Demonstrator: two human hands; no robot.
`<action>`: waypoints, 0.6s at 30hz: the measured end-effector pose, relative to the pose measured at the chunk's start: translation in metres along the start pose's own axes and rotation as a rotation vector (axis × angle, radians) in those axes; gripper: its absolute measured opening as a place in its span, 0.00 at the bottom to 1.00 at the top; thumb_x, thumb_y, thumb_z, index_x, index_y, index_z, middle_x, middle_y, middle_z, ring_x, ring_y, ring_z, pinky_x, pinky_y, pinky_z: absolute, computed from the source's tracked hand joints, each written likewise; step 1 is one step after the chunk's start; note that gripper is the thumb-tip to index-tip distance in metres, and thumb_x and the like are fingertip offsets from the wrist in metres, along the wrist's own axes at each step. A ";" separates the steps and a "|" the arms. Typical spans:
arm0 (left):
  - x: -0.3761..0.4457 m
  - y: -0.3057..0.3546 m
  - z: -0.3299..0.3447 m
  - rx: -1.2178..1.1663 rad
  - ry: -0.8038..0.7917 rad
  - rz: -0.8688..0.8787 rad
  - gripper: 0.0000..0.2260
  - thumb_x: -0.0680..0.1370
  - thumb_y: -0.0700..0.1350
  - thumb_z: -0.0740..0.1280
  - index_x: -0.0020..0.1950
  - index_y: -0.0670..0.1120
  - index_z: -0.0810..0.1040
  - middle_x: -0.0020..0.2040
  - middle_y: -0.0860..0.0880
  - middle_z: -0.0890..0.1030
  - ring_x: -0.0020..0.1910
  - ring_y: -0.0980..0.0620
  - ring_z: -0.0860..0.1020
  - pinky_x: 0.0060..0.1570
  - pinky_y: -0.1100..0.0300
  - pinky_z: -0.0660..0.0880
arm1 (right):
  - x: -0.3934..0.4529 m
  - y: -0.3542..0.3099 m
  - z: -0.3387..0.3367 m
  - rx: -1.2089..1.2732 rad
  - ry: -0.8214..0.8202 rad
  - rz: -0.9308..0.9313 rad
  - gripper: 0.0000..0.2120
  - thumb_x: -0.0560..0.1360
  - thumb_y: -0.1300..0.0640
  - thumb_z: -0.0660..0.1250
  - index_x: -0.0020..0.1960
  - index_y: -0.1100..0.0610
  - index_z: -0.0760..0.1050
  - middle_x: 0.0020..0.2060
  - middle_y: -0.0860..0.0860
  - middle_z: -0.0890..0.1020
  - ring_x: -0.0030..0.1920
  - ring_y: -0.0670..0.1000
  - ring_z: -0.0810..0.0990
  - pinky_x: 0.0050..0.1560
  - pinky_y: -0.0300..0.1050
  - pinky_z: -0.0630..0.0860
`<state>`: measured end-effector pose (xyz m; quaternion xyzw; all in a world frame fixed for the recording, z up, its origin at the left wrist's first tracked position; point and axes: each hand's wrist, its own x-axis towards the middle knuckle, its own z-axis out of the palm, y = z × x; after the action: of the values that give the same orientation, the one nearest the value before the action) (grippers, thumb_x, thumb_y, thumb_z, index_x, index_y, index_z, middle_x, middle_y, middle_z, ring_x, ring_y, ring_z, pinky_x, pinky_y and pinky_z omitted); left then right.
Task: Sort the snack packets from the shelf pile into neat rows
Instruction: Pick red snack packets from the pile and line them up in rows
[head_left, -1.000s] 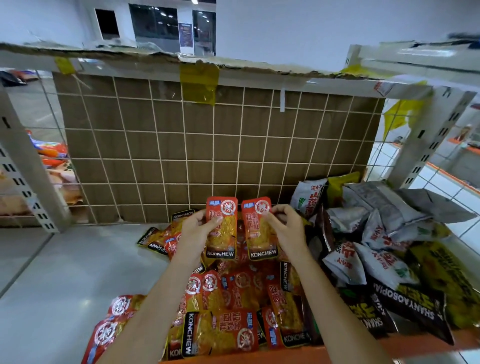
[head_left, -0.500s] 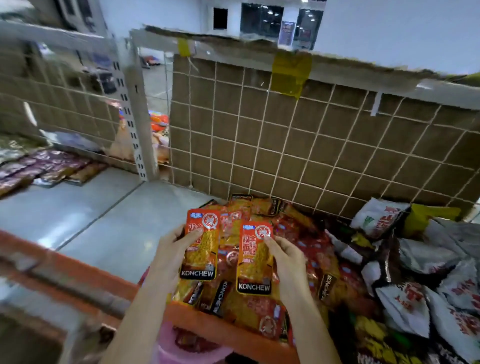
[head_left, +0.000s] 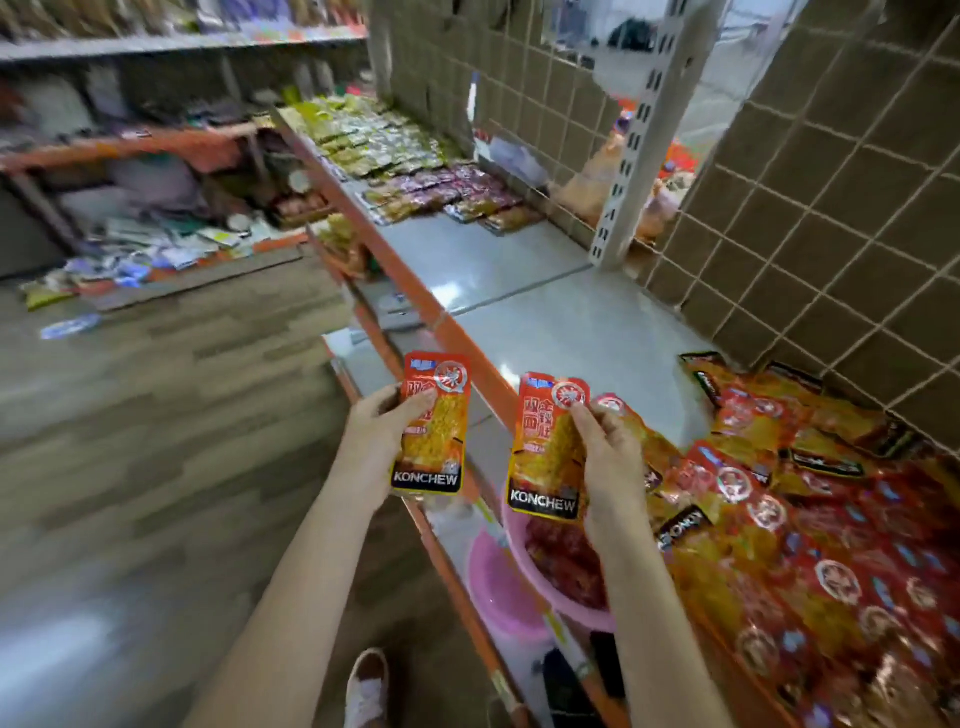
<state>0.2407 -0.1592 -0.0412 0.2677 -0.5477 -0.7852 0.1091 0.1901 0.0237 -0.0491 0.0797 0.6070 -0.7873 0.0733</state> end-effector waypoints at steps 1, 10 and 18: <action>0.002 0.003 -0.012 0.000 0.013 0.005 0.04 0.75 0.38 0.67 0.49 0.42 0.80 0.36 0.46 0.84 0.31 0.50 0.82 0.32 0.58 0.79 | -0.001 0.003 0.013 -0.024 -0.030 -0.004 0.06 0.77 0.60 0.64 0.42 0.55 0.76 0.32 0.46 0.81 0.33 0.44 0.78 0.39 0.41 0.75; 0.048 0.042 -0.110 0.027 0.043 0.009 0.07 0.74 0.42 0.70 0.51 0.44 0.80 0.42 0.45 0.85 0.38 0.46 0.83 0.39 0.54 0.78 | -0.006 0.034 0.133 -0.094 -0.115 0.000 0.03 0.78 0.57 0.65 0.45 0.53 0.76 0.40 0.49 0.82 0.38 0.46 0.80 0.41 0.42 0.77; 0.097 0.081 -0.182 0.080 0.021 0.012 0.08 0.74 0.43 0.70 0.52 0.45 0.79 0.41 0.46 0.85 0.36 0.49 0.83 0.35 0.57 0.78 | -0.003 0.068 0.226 -0.148 -0.109 0.048 0.05 0.78 0.53 0.64 0.50 0.53 0.75 0.46 0.51 0.83 0.46 0.50 0.82 0.48 0.48 0.80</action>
<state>0.2484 -0.3808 -0.0431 0.2768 -0.5791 -0.7591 0.1085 0.1994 -0.2117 -0.0560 0.0457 0.6567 -0.7414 0.1306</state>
